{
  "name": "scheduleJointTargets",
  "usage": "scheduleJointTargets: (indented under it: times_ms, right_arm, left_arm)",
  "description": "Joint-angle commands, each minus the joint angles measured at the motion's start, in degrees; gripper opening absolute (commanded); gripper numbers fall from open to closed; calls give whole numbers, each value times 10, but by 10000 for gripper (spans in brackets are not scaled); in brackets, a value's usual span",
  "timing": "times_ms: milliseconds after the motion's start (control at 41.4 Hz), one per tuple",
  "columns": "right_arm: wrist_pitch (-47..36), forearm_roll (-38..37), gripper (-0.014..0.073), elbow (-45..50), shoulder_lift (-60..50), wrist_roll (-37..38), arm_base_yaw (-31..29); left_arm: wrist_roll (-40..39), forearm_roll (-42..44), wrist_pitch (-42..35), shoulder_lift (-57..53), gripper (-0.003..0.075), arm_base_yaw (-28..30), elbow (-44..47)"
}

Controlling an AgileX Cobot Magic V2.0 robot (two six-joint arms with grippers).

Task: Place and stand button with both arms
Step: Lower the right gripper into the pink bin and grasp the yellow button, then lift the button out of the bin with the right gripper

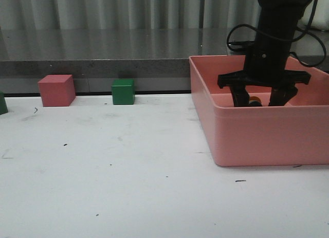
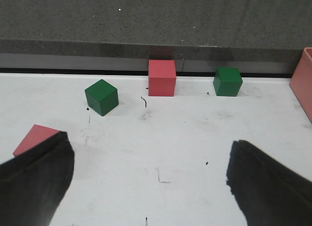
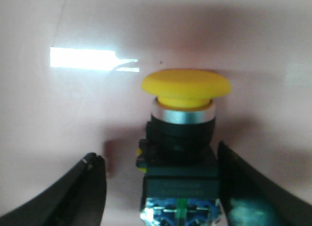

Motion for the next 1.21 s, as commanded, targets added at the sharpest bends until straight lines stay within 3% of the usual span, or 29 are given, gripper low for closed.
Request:
scheduleJointTargets:
  times_ms: [0, 97, 145, 628, 967, 1184]
  right_arm:
    - [-4, -8, 371, -18, -32, 1, -4]
    - [-4, -8, 259, -18, -32, 1, -4]
    - [-4, -8, 242, -18, -32, 1, -4]
    - [53, -9, 244, -18, -127, -1, 18]
    - [70, -8, 244, -18, -221, -6, 136]
    - [65, 14, 244, -18, -219, 17, 227]
  left_arm:
    - [-6, -4, -45, 3, 618, 1, -16]
    - [-6, -4, -45, 3, 618, 1, -16]
    - [-6, -4, -45, 3, 618, 1, -16]
    - [-6, -4, -45, 3, 618, 1, -16]
    - [-6, -4, -45, 3, 618, 1, -16]
    - [-6, -4, -45, 3, 618, 1, -16]
